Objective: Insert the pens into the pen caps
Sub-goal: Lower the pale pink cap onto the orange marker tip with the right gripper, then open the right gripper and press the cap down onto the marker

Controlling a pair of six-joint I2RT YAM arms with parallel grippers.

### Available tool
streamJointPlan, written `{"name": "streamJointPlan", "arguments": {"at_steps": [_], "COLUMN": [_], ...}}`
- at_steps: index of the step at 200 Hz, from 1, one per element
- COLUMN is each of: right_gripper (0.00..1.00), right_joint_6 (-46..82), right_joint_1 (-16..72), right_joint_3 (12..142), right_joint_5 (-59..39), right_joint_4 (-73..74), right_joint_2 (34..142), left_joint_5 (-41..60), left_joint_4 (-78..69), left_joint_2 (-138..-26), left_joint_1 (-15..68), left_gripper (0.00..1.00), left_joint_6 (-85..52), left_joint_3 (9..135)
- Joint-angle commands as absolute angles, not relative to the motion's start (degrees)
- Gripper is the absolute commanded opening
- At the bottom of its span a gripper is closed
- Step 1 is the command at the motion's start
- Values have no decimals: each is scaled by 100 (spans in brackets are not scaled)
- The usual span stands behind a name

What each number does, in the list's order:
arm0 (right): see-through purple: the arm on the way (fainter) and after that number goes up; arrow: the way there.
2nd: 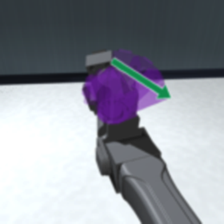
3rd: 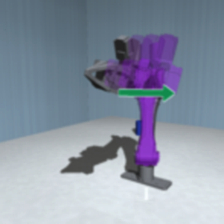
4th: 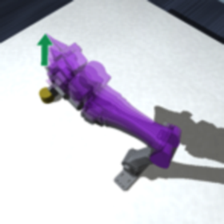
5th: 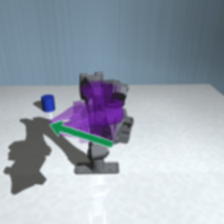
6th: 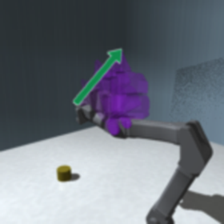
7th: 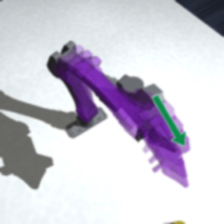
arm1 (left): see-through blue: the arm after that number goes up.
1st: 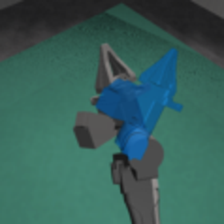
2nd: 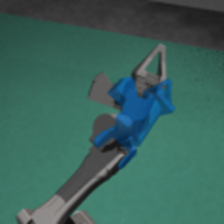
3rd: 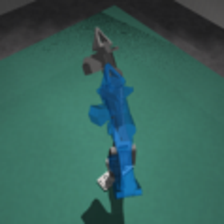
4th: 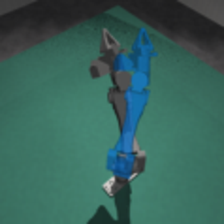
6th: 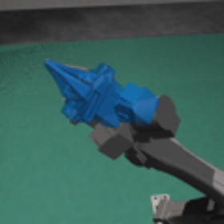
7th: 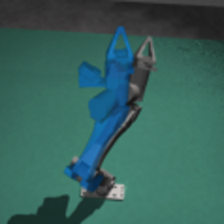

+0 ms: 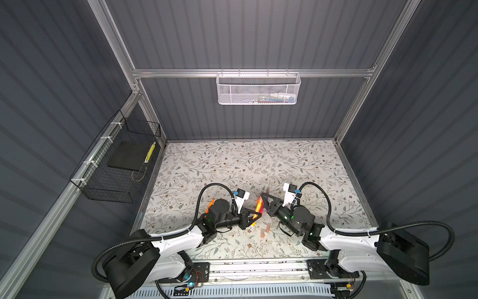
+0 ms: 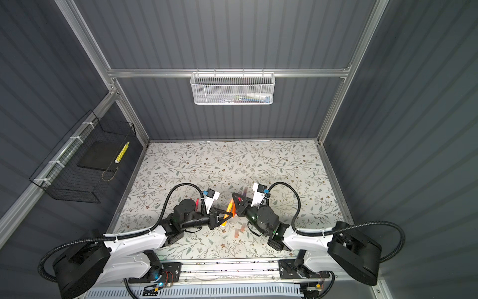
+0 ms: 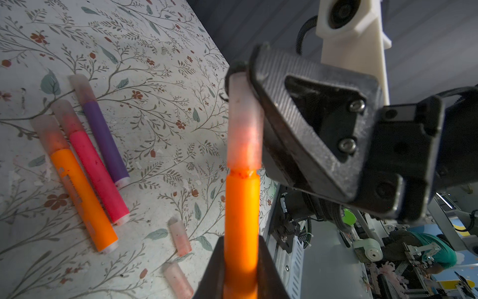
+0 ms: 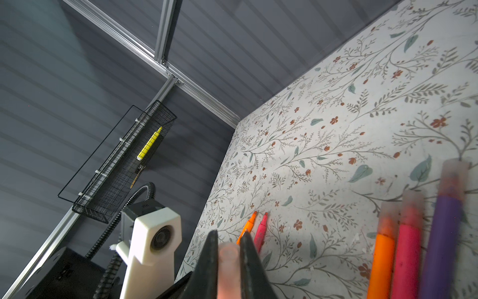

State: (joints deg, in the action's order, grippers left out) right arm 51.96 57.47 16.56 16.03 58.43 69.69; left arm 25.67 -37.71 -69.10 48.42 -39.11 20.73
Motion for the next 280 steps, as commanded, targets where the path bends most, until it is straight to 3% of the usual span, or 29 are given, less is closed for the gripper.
{"name": "streamJointPlan", "arguments": {"at_steps": [1,48,106,174,218,251,280], "right_gripper": [2,9,43,64,66,54,53], "right_joint_6": [4815,4702,4574,4196,4415,4737,4641], "right_joint_1": [5880,5880,5878,5871,5571,5122,5089], "right_joint_3": [1390,1371,1439,1589,2116,2513,2670], "right_joint_5": [1215,1102,1382,1496,1336,600,222], "right_joint_4": [5886,6080,5805,4822,4066,4047,4398], "right_joint_2": [6859,6879,6632,5489,5629,6224,6631], "left_joint_5": [2365,2551,2638,2459,2593,2593,2570], "left_joint_4": [-4315,-4529,-4632,-4260,-4136,-3987,-3933], "left_joint_2": [-6678,-6744,-6911,-6761,-6828,-6783,-6824], "left_joint_1": [4775,4776,4780,4781,4782,4794,4796], "left_gripper": [0,0,0,0,0,0,0], "left_joint_6": [-3919,-3888,-3836,-3591,-3411,-3356,-3313], "left_joint_3": [2365,2364,2329,2219,2213,2239,2228]}}
